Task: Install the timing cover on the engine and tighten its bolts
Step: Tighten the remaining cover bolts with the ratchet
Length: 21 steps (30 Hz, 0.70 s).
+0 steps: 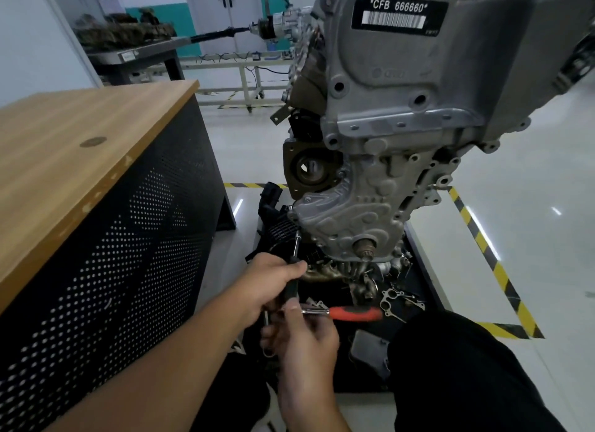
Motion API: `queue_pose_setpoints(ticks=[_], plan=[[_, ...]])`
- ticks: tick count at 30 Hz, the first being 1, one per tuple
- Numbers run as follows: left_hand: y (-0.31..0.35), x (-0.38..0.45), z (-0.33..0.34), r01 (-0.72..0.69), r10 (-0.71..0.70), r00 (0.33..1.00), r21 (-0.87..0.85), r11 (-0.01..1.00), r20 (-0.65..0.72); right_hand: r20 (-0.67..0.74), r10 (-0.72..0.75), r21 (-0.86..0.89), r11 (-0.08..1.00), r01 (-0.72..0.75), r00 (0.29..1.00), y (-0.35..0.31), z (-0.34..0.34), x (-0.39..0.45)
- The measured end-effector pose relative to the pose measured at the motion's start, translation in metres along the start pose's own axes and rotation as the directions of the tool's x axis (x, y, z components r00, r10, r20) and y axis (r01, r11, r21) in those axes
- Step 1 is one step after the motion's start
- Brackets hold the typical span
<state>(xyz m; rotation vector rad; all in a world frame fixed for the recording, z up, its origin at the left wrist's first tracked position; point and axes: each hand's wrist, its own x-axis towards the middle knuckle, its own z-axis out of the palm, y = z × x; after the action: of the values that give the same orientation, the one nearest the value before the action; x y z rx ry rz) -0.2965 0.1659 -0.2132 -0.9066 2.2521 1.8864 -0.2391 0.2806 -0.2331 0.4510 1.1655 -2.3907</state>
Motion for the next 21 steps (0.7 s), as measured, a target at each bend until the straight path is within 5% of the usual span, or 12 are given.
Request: queue_pose_setpoints(ticks=[2,4,5,6,8,10,12,14,15,17,19,21], plan=[[0.006,0.002,0.000,0.084,-0.082,0.996,-0.098,0.992,0.025,0.203,0.237,0.486,0.818,-0.308,0.950,-0.009,0.006,-0.003],[0.012,0.001,-0.002,0.161,-0.154,0.987,-0.170,0.972,0.054,0.326,0.298,0.656,0.612,-0.442,0.897,-0.016,0.007,-0.004],[0.011,0.001,-0.004,0.163,-0.156,0.986,-0.168,0.972,0.051,0.330,0.309,0.644,0.618,-0.452,0.892,-0.016,0.006,-0.003],[0.010,0.001,-0.004,0.150,-0.146,0.989,-0.155,0.976,0.038,0.276,0.300,0.559,0.723,-0.407,0.913,-0.016,0.006,-0.003],[0.005,0.000,0.001,0.112,-0.113,0.994,-0.126,0.986,-0.005,0.049,0.117,0.126,0.984,-0.123,0.992,-0.013,0.000,0.000],[0.001,-0.001,0.013,0.068,-0.080,0.994,-0.159,0.985,-0.071,0.050,-0.265,-0.417,0.871,0.261,0.963,-0.013,-0.006,0.007],[0.001,-0.001,0.025,0.035,-0.068,0.989,-0.246,0.969,-0.128,0.097,-0.402,-0.517,0.761,0.391,0.911,-0.017,-0.009,0.014],[0.002,-0.001,0.029,0.077,-0.112,0.989,-0.306,0.949,-0.098,-0.016,-0.297,-0.246,0.927,0.284,0.955,-0.024,-0.012,0.012],[0.003,-0.001,0.030,0.127,-0.148,0.988,-0.323,0.938,-0.042,-0.006,-0.089,0.052,0.995,0.089,0.996,-0.030,-0.011,0.011],[0.002,0.000,0.031,0.197,-0.195,0.980,-0.325,0.925,0.039,0.167,0.205,0.569,0.779,-0.264,0.965,-0.037,-0.013,0.008],[-0.001,0.004,0.032,0.196,-0.201,0.980,-0.287,0.938,0.012,0.252,0.292,0.636,0.668,-0.386,0.922,-0.036,-0.016,0.006],[-0.007,0.006,0.028,0.149,-0.169,0.983,-0.236,0.960,-0.068,0.168,0.305,0.447,0.824,-0.349,0.937,-0.025,-0.016,0.007]])
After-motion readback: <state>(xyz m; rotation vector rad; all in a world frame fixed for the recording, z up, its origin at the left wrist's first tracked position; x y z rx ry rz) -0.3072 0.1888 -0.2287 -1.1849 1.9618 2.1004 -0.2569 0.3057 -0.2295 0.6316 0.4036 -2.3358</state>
